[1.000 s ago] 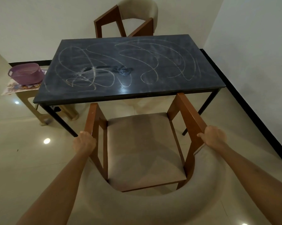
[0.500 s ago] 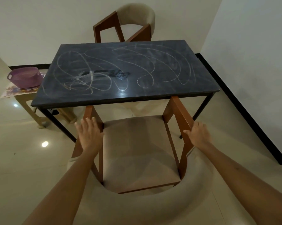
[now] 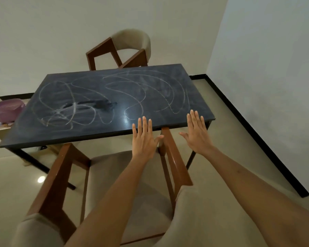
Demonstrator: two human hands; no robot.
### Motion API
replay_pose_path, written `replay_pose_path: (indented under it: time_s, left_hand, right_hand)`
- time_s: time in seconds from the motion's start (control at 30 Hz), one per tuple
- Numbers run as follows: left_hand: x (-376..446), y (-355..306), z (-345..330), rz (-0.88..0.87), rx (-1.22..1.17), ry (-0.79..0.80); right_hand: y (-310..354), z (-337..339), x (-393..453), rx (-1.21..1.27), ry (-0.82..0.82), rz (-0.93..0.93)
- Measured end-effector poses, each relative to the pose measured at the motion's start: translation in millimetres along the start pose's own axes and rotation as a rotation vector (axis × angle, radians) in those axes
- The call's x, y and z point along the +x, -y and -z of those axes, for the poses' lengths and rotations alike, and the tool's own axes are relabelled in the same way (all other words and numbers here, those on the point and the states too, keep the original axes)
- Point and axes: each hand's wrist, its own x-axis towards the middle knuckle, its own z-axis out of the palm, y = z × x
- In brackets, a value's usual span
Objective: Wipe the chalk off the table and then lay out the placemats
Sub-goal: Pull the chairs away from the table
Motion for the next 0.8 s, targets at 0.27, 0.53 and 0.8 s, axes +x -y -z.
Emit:
replay_pose_path:
  time_s: [0.27,0.53,0.8]
  left_hand:
    - [63.0,-71.7,-1.2,0.107,-0.021,-0.034]
    - [145.7,-82.2,-6.5,0.192,-0.006,-0.089]
    - [271.3,-89.4,-49.2,0.263,-0.036,-0.057]
  right_hand:
    - [-67.3,17.7,74.5,-0.003,-0.009,0.157]
    - [-97.1,13.9,164.2,0.027,-0.024,0.242]
    - [-128.0,-12.2,303.6,0.002,-0.013,0.332]
